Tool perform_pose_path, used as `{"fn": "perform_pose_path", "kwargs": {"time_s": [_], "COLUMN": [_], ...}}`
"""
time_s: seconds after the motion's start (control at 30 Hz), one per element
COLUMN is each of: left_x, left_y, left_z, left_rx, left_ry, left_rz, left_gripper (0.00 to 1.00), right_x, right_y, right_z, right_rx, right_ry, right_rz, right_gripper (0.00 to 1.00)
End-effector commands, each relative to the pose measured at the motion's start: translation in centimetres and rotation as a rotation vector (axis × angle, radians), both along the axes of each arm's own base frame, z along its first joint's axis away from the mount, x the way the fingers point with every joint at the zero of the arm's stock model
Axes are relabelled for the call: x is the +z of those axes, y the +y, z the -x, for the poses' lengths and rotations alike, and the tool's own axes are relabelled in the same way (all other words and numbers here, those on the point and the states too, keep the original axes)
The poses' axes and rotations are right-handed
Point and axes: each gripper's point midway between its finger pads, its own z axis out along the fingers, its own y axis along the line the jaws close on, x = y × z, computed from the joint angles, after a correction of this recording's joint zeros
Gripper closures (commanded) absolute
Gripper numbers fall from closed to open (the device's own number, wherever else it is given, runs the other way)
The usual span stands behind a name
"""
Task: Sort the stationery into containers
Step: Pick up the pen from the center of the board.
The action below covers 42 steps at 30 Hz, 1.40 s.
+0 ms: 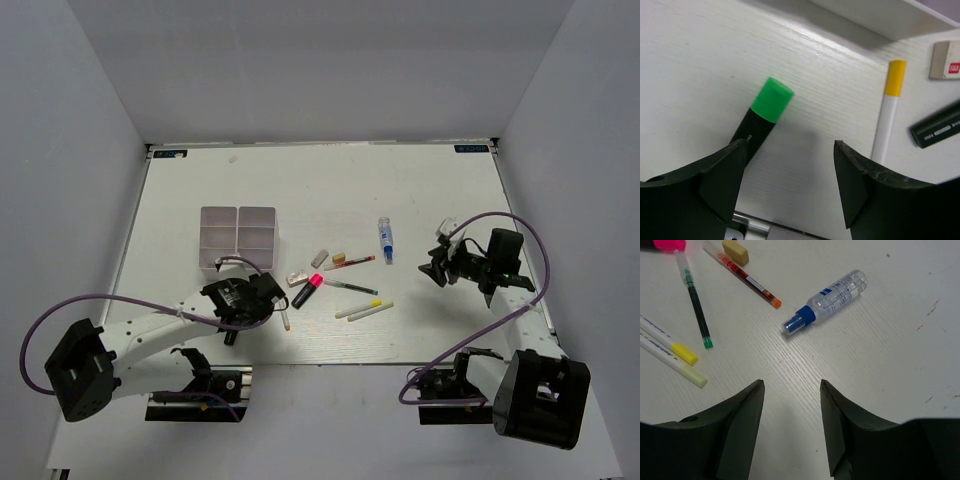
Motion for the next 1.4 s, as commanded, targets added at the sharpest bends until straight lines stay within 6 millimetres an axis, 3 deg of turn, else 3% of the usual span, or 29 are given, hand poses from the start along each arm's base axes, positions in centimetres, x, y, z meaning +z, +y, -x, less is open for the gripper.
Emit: {"fn": "perform_pose_path", "kwargs": {"time_s": [0.0,0.37,0.5,0.9,1.07,1.37], "left_x": [0.9,-1.2,-1.3,-3.1,-3.5,-4.3], "left_y": [1.2,3.0,2.5,3.2,2.8,0.8], "left_z": [-0.9,0.1,0.2,0.5,0.9,0.9], "left_rx": [0.099,0.139,0.153,0.161,0.120,0.037], "left_ry": [-0.116,-0.108,-0.115,-0.049,0.003,0.042], "left_rz": [0.013,-0.009,0.067,-0.054,-0.080,-0.033], "left_gripper": [0.20,0.24,0.25,0.24,0.28,0.63], "right_x": [0.5,1.1,1.4,1.9,2.1,2.3], "right_y": [-0.1,-0.3,-0.6,-0.7,-0.7,-1.0], "right_z": [0.1,0.9,1.0,1.5,1.9,2.3], "right_rx": [0.035,0.058,0.052,0.063,0.071,0.068], "right_ry": [-0.022,0.006,-0.014,-0.018,-0.021,-0.028], "right_rz": [-0.004,-0.053,-0.049,-0.071,-0.078,-0.075], "right_gripper": [0.45,0.45,0.44,0.44,0.44,0.44]}}
